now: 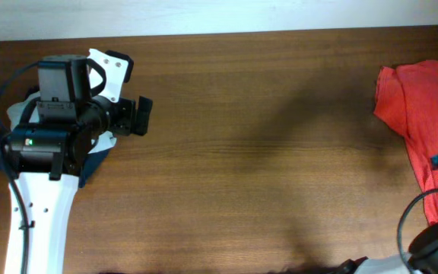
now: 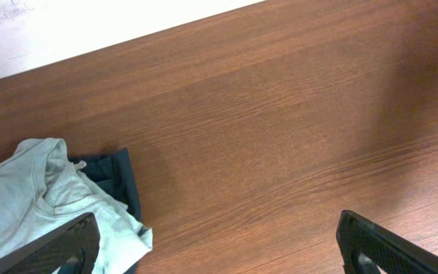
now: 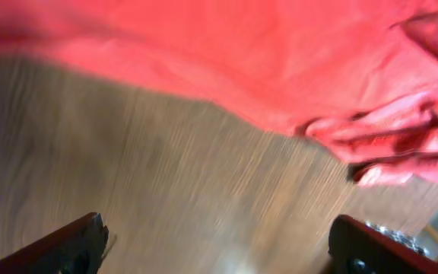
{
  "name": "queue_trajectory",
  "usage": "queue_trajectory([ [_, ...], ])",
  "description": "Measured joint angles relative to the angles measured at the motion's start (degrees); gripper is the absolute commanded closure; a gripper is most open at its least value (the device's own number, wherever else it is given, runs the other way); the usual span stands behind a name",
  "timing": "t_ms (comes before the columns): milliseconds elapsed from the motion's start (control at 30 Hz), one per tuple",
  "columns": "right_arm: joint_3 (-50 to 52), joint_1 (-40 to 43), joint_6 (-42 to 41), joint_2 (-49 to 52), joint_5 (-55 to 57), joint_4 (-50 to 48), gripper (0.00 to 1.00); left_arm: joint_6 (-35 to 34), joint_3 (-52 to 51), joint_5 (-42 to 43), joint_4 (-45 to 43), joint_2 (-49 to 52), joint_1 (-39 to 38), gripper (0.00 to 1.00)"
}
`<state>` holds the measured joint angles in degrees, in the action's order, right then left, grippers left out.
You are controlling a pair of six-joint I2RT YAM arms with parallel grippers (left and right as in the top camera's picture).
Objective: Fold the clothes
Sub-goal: 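Grasp the orange T-shirt at the right edge with the right gripper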
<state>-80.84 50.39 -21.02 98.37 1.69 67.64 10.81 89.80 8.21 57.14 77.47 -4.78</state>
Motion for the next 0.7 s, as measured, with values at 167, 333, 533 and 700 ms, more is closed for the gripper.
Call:
queue_trajectory([
  [167, -0.02, 3.98, 0.31, 6.54, 0.68, -8.46, 0.06, 0.00, 0.00, 0.00, -0.33, 1.95, 0.00, 0.01],
  [333, -0.02, 4.39, 1.79, 11.54, 1.84, -8.74, 0.10, 0.00, 0.00, 0.00, 0.44, 2.51, 0.00, 0.01],
  [533, -0.02, 7.50, 2.03, 12.92, 3.69, -8.98, 0.10, 0.00, 0.00, 0.00, 1.18, 2.51, 0.00, 0.01],
  [700, 0.68, 10.95, 2.01, 12.92, 0.74, -15.32, 0.09, 0.00, 0.00, 0.00, 1.31, 2.54, 0.00, 0.01],
])
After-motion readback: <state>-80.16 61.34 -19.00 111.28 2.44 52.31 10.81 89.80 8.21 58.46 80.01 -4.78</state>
